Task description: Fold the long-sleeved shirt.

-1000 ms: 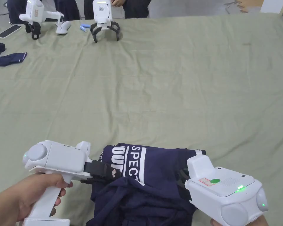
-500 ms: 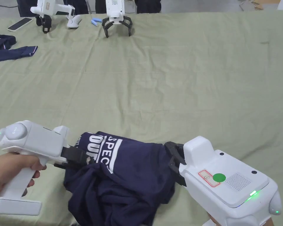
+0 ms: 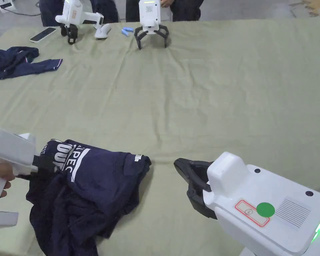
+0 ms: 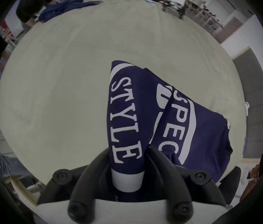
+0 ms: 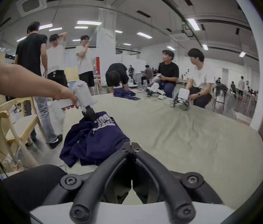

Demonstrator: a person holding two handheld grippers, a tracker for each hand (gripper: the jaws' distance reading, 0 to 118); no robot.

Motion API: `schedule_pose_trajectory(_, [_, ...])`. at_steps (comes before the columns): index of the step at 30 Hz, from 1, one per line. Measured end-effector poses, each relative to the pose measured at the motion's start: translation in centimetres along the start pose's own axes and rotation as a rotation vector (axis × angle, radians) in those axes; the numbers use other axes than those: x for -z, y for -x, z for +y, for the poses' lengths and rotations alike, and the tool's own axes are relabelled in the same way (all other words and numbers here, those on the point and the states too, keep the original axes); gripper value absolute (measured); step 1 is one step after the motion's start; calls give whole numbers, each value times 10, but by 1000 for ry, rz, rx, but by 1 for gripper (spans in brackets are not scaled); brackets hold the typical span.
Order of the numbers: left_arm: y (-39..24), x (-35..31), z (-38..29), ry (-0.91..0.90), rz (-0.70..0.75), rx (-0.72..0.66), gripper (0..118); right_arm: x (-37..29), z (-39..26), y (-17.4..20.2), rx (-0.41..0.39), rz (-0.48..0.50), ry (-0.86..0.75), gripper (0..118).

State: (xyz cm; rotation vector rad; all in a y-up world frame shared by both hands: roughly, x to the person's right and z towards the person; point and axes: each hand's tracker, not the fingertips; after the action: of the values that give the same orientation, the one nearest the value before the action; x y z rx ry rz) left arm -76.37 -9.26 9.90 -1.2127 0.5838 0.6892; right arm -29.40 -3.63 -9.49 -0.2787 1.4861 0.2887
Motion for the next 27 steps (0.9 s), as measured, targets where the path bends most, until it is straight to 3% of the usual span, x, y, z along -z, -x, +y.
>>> schedule_pose_trajectory(13, [83,4,40,-7,42,-30,20,120,26,26,-27,158,-10,0])
schedule_pose_trajectory(23, [122,9,48,-16,46,-56,24,172,36,38,-1,202,-29,0])
schedule_pose_trajectory(24, [124,8,47,-25,54,-53,41,171,35,39,5,201,-29,0])
schedule_pose_trajectory(27, [132,-5,39,-77,208,-10,106,163,33,37,21,196,-22,0])
